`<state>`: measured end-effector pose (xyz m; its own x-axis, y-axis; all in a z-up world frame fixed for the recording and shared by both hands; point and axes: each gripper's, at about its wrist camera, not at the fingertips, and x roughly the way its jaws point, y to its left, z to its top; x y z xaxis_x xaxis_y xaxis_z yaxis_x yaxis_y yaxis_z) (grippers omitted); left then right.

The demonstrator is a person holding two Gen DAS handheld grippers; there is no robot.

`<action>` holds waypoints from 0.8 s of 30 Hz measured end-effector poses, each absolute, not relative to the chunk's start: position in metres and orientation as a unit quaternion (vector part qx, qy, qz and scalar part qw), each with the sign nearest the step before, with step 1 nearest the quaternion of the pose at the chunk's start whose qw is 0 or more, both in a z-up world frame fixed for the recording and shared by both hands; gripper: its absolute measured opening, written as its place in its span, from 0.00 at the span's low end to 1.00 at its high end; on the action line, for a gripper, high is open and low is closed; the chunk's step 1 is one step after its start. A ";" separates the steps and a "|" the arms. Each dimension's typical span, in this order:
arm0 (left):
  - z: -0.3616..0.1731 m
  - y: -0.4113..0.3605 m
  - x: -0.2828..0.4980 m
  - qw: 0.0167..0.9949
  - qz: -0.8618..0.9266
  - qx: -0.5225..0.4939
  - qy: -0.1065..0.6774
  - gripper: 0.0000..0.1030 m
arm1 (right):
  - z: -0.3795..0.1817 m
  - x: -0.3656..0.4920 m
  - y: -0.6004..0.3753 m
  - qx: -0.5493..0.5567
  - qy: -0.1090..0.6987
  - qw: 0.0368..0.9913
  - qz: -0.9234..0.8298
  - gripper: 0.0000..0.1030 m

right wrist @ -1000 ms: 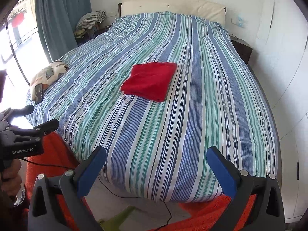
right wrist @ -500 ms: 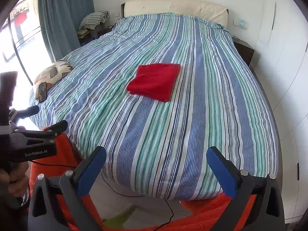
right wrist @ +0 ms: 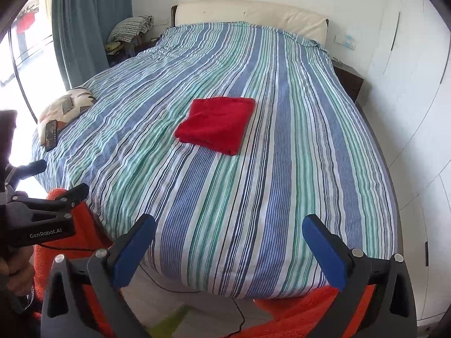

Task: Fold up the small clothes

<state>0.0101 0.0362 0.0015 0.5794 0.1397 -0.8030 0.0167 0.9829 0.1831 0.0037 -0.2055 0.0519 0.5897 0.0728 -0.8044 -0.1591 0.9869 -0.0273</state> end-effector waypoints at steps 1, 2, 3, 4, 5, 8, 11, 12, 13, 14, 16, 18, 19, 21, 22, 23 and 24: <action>0.002 0.037 0.011 0.885 0.036 0.084 0.457 1.00 | 0.053 0.004 -0.205 -0.051 0.446 0.892 0.061 1.00; 0.002 0.038 0.013 0.885 0.037 0.084 0.456 1.00 | 0.054 0.005 -0.205 -0.053 0.444 0.893 0.058 1.00; 0.003 0.038 0.014 0.886 0.040 0.084 0.455 1.00 | 0.055 0.005 -0.204 -0.055 0.443 0.893 0.055 1.00; 0.003 0.038 0.015 0.886 0.043 0.086 0.453 1.00 | 0.056 0.006 -0.204 -0.057 0.443 0.893 0.054 1.00; 0.003 0.039 0.017 0.887 0.046 0.086 0.452 1.00 | 0.057 0.006 -0.204 -0.059 0.443 0.893 0.052 1.00; 0.003 0.041 0.021 0.887 0.049 0.083 0.451 1.00 | 0.057 0.008 -0.204 -0.067 0.445 0.892 0.045 1.00; 0.003 0.040 0.024 0.887 0.049 0.083 0.452 1.00 | 0.056 0.008 -0.206 -0.068 0.446 0.892 0.039 1.00; 0.002 0.040 0.024 0.886 0.049 0.084 0.453 1.00 | 0.056 0.008 -0.207 -0.068 0.446 0.892 0.037 1.00; 0.001 0.039 0.025 0.886 0.048 0.084 0.454 1.00 | 0.055 0.008 -0.207 -0.070 0.446 0.892 0.035 1.00; 0.001 0.039 0.025 0.885 0.046 0.084 0.455 1.00 | 0.055 0.008 -0.207 -0.071 0.446 0.892 0.033 1.00; -0.001 0.038 0.025 0.884 0.044 0.083 0.459 1.00 | 0.055 0.008 -0.208 -0.075 0.445 0.892 0.029 1.00; -0.002 0.037 0.026 0.882 0.044 0.084 0.462 1.00 | 0.055 0.008 -0.208 -0.078 0.443 0.893 0.027 1.00; -0.003 0.037 0.026 0.881 0.043 0.084 0.463 1.00 | 0.056 0.008 -0.208 -0.079 0.443 0.893 0.025 1.00; -0.003 0.036 0.026 0.881 0.042 0.083 0.463 1.00 | 0.056 0.007 -0.209 -0.079 0.442 0.893 0.024 1.00; -0.003 0.036 0.026 0.881 0.041 0.083 0.463 1.00 | 0.056 0.008 -0.209 -0.079 0.443 0.893 0.023 1.00; -0.003 0.036 0.026 0.881 0.040 0.084 0.463 1.00 | 0.056 0.008 -0.210 -0.079 0.443 0.893 0.022 1.00; -0.003 0.035 0.026 0.881 0.039 0.084 0.463 1.00 | 0.055 0.008 -0.210 -0.079 0.443 0.893 0.022 1.00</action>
